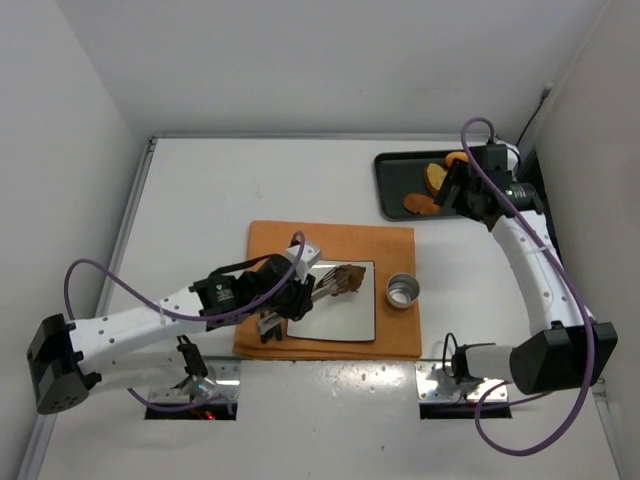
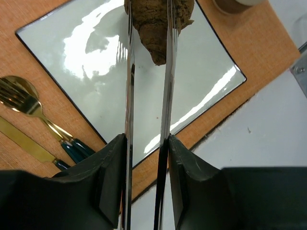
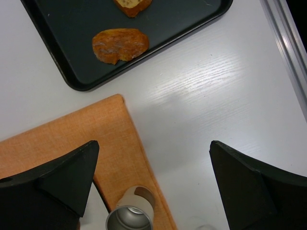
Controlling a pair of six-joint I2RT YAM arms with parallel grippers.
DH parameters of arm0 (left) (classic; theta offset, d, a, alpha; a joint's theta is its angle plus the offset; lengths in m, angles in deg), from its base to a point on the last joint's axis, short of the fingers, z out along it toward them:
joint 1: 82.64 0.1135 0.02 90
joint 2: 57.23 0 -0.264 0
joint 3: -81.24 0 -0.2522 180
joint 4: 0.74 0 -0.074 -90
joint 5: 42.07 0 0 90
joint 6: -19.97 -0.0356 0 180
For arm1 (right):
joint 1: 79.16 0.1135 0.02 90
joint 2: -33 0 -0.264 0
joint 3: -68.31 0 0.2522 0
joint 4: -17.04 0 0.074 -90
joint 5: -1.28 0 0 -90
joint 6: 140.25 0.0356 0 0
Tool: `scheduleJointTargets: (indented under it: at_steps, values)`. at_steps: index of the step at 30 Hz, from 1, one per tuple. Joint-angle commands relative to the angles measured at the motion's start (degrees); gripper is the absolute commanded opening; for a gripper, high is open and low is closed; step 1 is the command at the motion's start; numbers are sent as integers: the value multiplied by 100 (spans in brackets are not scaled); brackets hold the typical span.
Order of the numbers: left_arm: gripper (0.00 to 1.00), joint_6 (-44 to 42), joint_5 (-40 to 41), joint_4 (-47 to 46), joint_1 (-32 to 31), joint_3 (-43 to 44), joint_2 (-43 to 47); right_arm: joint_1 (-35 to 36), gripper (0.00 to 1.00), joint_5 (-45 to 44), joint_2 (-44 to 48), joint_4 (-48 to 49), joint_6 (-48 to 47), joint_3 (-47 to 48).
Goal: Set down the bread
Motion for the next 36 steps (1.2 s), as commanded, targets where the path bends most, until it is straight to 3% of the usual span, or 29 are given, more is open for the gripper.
scheduleJointTargets:
  at_steps: [1, 6, 15, 27, 33, 36]
  values:
    - [11, 220, -19, -122, -151, -42, 14, 34, 100, 9, -14, 151, -16, -25]
    - [38, 352, -19, 62, -265, -43, -424, 34, 100, 9, -14, 151, -16, -25]
    - [65, 660, -19, 722, -380, 292, -409, 34, 100, 9, -14, 151, -16, 28]
    - [65, 880, 358, 1512, -380, 1135, 5, 34, 100, 176, -119, 265, 36, -25]
    - [62, 827, 1227, 1997, 138, 1653, 251, 34, 100, 228, -119, 327, 36, -77]
    - [60, 907, 2263, 1910, 656, 1847, 155, 34, 100, 176, -119, 327, 36, -77]
